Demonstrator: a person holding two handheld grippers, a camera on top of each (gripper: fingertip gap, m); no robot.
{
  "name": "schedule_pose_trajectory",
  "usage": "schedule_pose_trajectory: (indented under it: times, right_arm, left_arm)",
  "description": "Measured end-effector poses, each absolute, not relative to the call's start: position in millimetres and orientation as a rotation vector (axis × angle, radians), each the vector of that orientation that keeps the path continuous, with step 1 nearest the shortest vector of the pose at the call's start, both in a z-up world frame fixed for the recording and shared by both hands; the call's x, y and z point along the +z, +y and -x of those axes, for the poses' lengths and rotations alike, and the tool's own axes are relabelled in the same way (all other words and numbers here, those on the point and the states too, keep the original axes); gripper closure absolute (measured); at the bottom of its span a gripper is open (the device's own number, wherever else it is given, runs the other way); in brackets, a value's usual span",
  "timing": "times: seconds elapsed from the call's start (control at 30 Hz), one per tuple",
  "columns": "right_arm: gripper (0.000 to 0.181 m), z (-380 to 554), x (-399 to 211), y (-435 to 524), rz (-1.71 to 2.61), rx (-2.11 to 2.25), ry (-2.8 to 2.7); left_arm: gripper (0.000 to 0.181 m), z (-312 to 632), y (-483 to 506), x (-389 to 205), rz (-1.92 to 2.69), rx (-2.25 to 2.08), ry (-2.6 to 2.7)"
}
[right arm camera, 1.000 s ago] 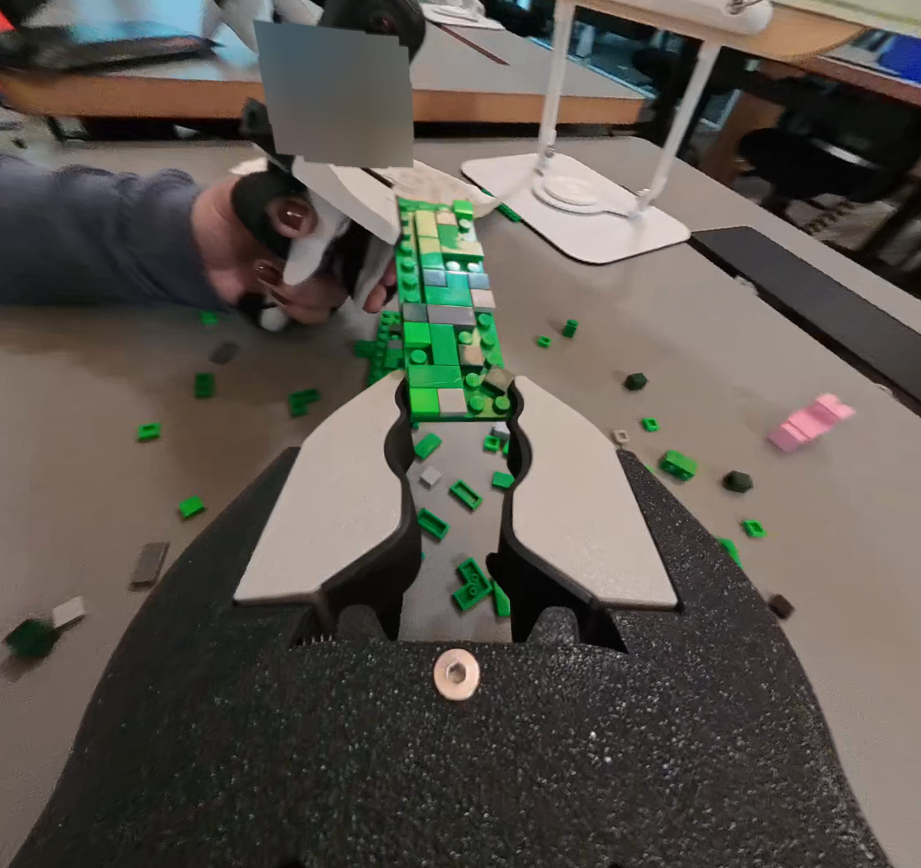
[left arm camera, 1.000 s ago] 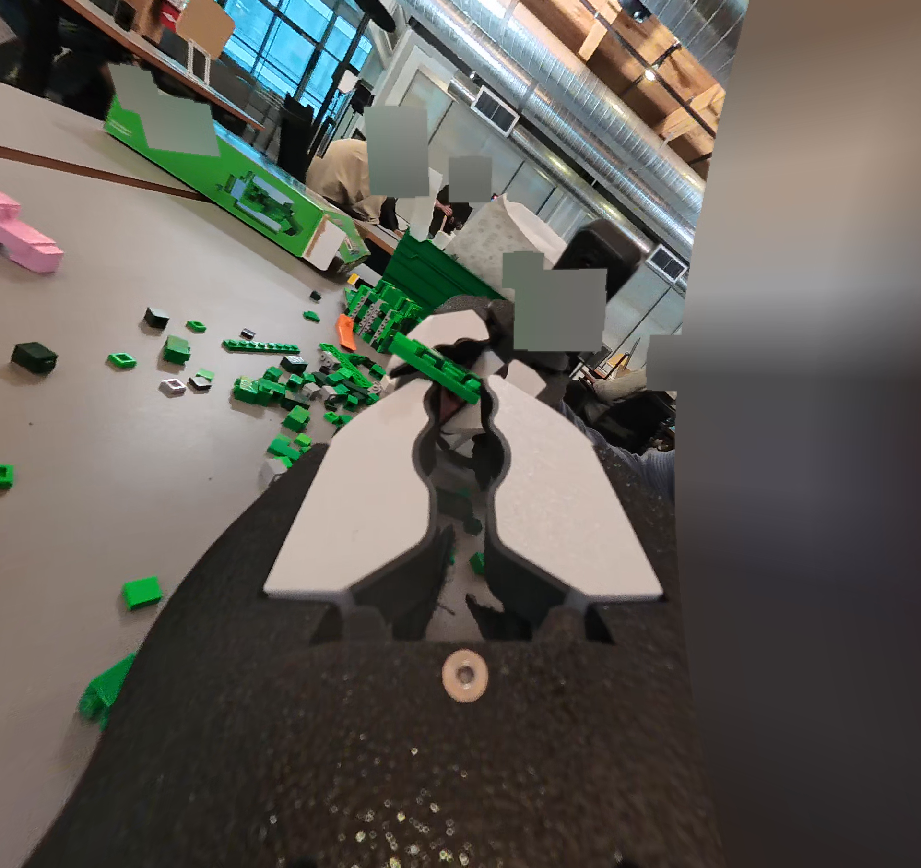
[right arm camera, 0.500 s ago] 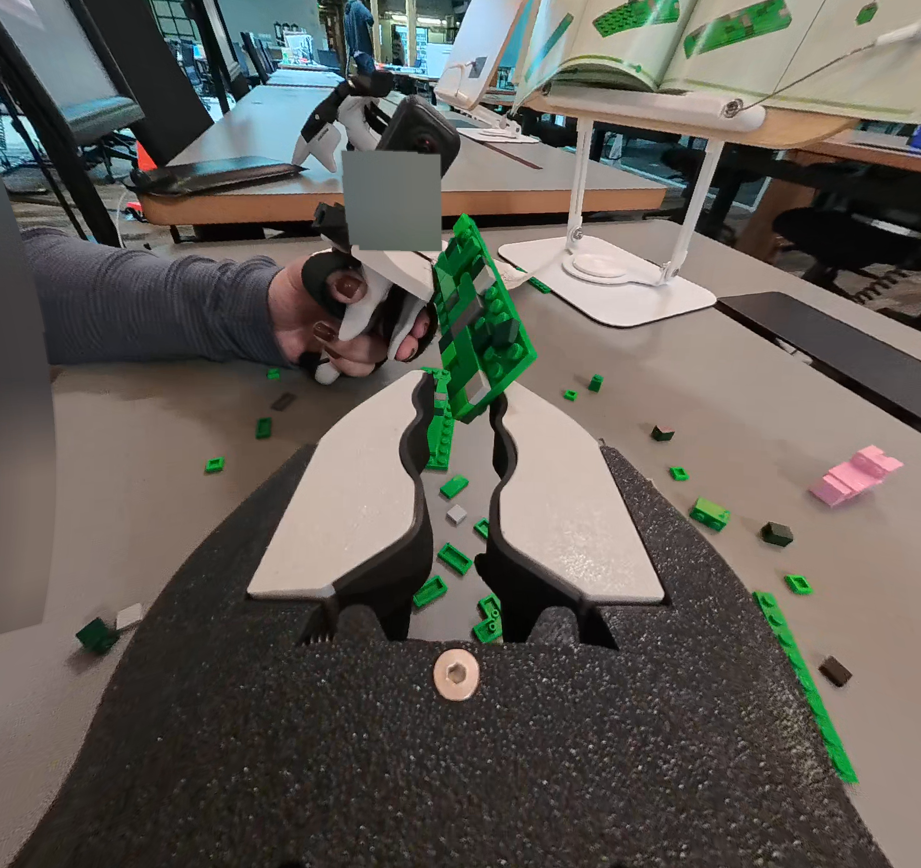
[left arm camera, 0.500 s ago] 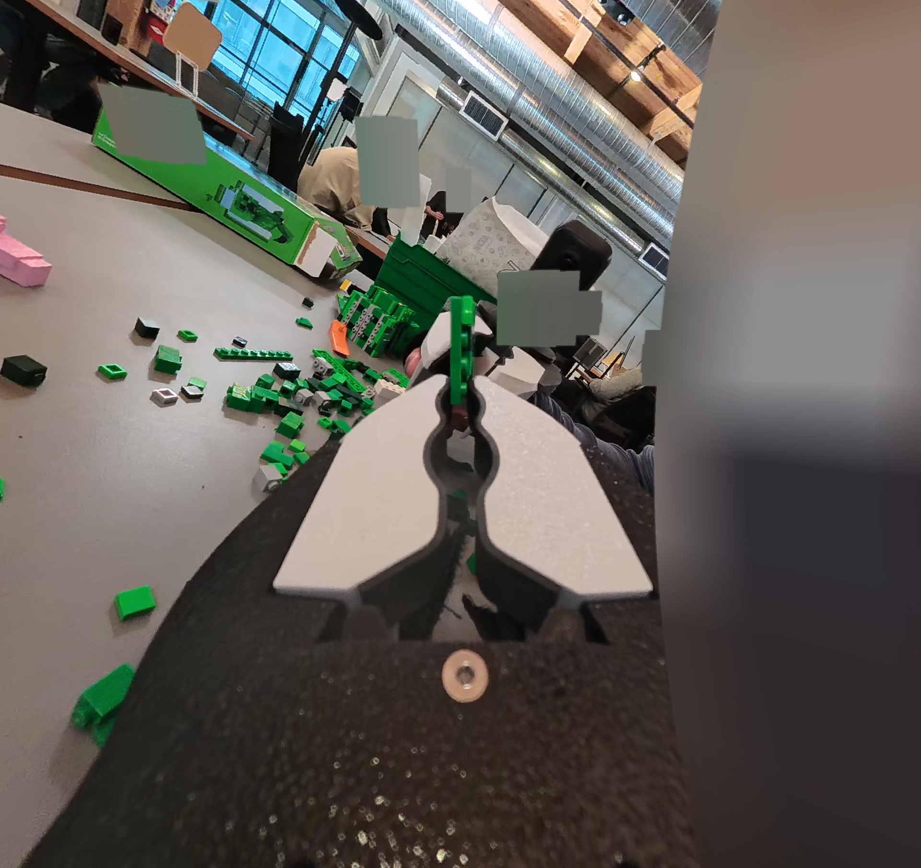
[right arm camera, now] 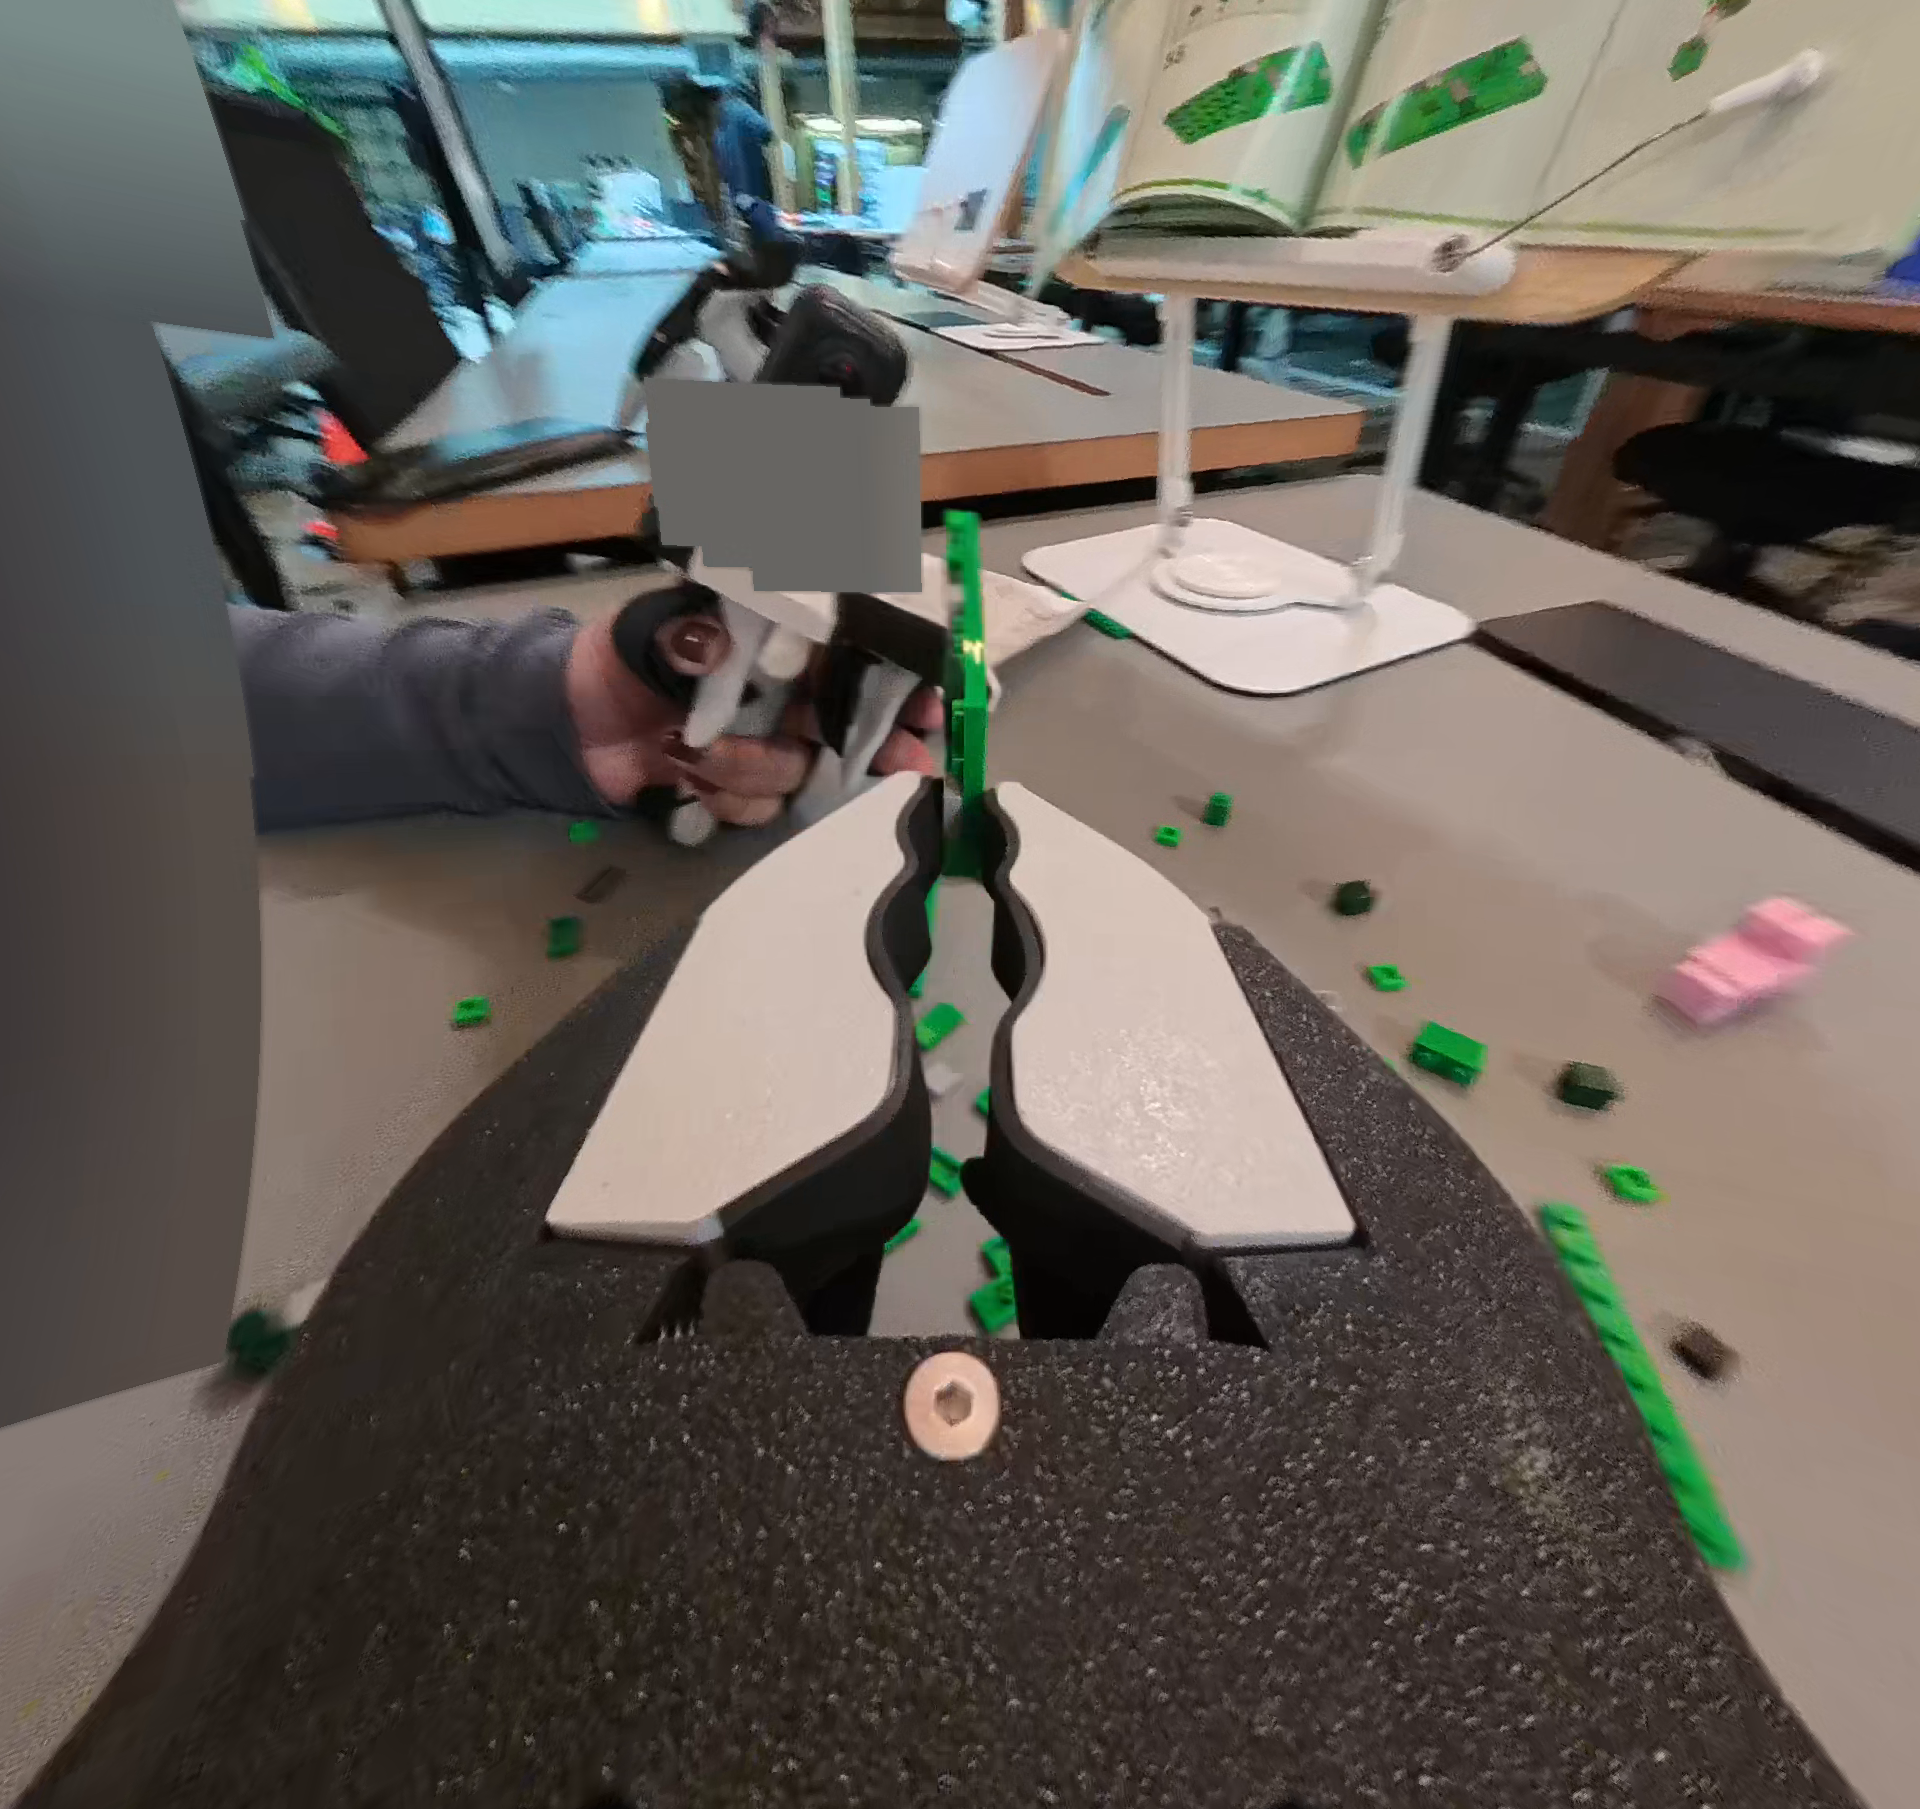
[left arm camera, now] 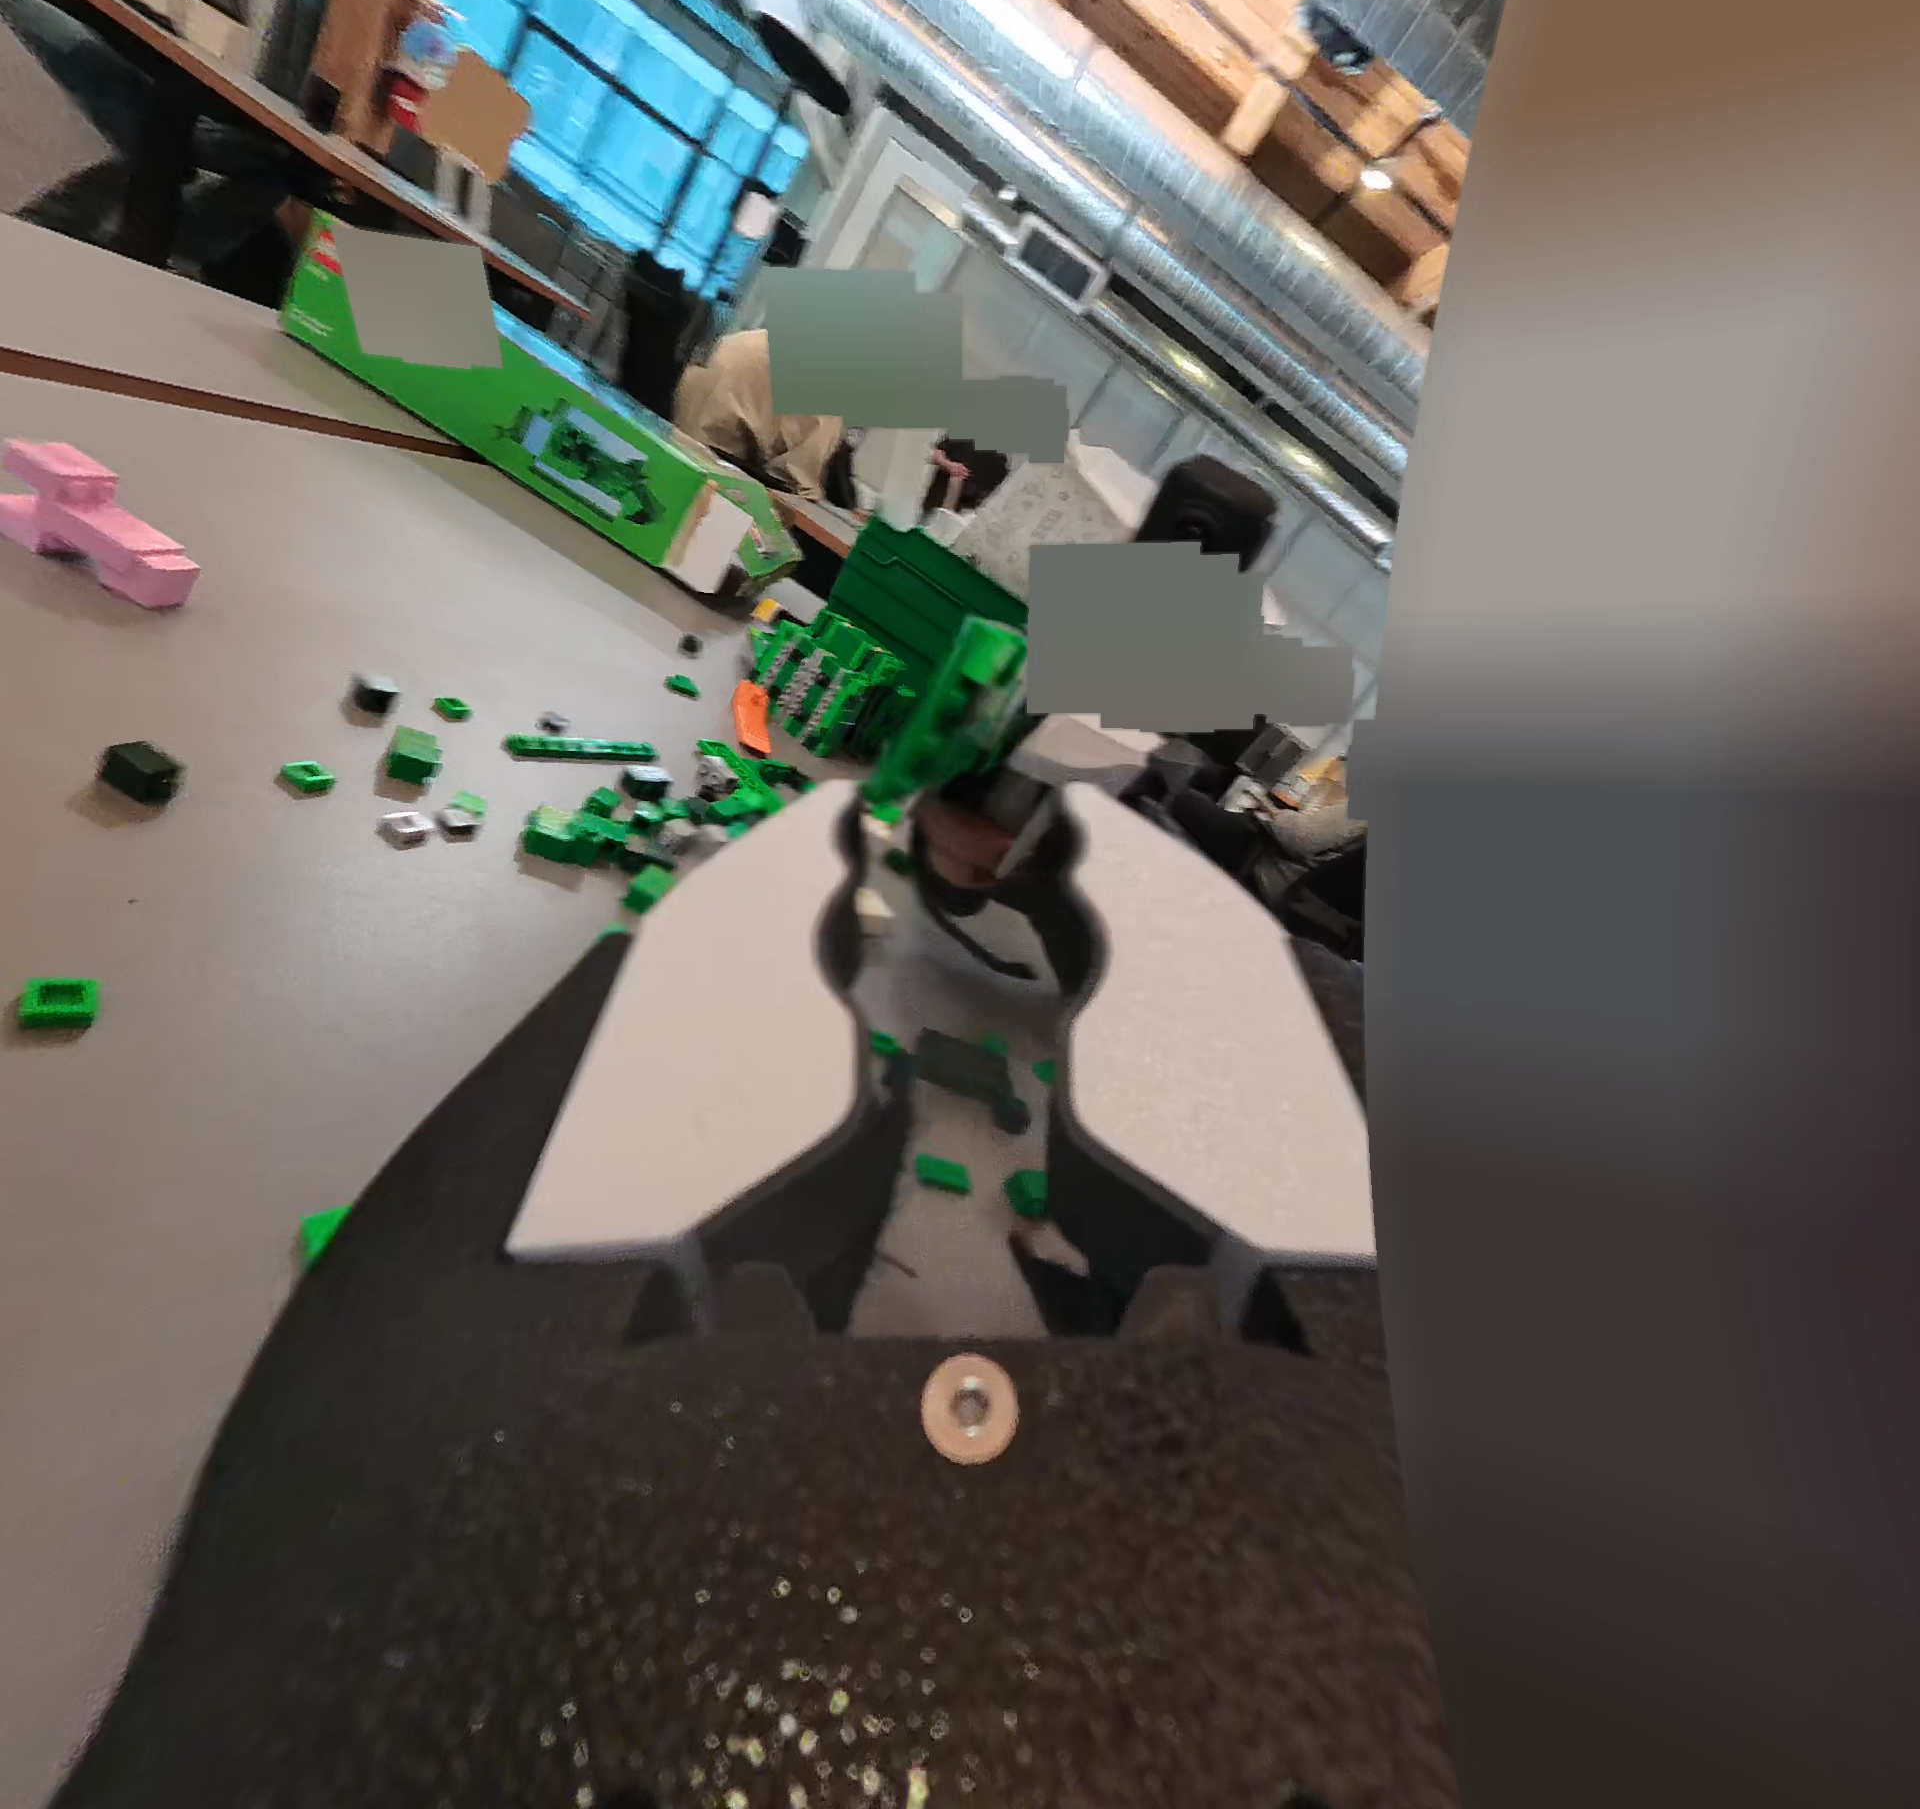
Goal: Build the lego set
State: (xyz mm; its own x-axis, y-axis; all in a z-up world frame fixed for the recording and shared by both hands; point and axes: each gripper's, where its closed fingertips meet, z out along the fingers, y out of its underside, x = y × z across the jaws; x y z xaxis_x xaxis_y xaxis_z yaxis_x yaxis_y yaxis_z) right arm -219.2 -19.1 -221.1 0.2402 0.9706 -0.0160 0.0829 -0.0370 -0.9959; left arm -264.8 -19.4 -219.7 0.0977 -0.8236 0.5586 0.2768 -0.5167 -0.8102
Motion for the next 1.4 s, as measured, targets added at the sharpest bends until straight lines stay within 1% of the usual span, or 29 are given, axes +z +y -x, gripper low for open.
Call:
schedule_pose_trajectory:
  times: [0.03, 0.1, 0.17, 0.27, 0.33, 0.43, 0.53, 0.57, 0.7, 0.83, 1.03, 1.1, 1.23, 1.4]
  right_arm:
    - [0.175, 217.6, -220.6, -16.2, 1.39, 0.941, -1.08]
    - [0.175, 214.9, -222.2, -13.1, 1.391, 0.821, -1.119]
    - [0.175, 215.0, -223.4, -15.0, 1.359, 0.714, -1.182]
    - [0.175, 221.1, -232.3, -24.6, 1.329, 0.621, -1.315]
    - [0.175, 226.1, -241.0, -30.6, 1.308, 0.57, -1.396]
    - [0.175, 229.9, -250.5, -35.0, 1.265, 0.492, -1.477]
    - [0.175, 229.9, -256.8, -34.3, 1.265, 0.459, -1.507]
    - [0.175, 229.8, -258.6, -33.9, 1.267, 0.454, -1.512]
    - [0.172, 230.6, -263.0, -29.3, 1.259, 0.384, -1.512]
    - [0.158, 230.8, -249.3, -22.3, 1.151, 0.219, -1.449]
    - [0.157, 240.3, -242.7, -28.9, 0.902, -0.109, -1.48]
    - [0.156, 244.8, -246.1, -31.4, 0.837, -0.229, -1.518]
    - [0.147, 250.7, -251.6, -31.9, 0.774, -0.373, -1.567]
    - [0.145, 258.0, -251.3, -37.1, 0.69, -0.458, -1.591]
  left_arm:
    - [0.134, 265.5, -14.9, -221.4, 1.508, -1.523, 0.551]
    - [0.124, 269.2, -8.7, -220.0, 1.496, -1.375, 0.546]
    - [0.12, 277.0, 0.1, -221.0, 1.498, -1.064, 0.59]
    - [0.119, 283.6, 2.0, -215.2, 1.443, -0.561, 0.766]
    - [0.125, 275.8, -7.6, -212.5, 1.348, -0.344, 0.917]
    - [0.136, 259.3, -19.2, -229.4, 1.291, -0.159, 1.135]
    - [0.168, 250.0, -25.2, -252.0, 1.296, -0.039, 1.309]
    - [0.169, 249.7, -23.8, -256.8, 1.304, 0.004, 1.328]
    - [0.174, 251.1, -21.4, -271.1, 1.42, 0.01, 1.368]
    - [0.175, 253.5, -18.9, -273.3, 1.618, -0.214, 1.241]
    - [0.176, 265.1, -9.3, -271.7, 1.777, -0.42, 1.042]
    - [0.176, 267.1, -8.1, -271.9, 1.78, -0.405, 1.041]
    - [0.176, 267.2, -7.3, -272.9, 1.755, -0.311, 1.078]
    - [0.176, 268.0, -6.8, -275.5, 1.722, -0.153, 1.148]
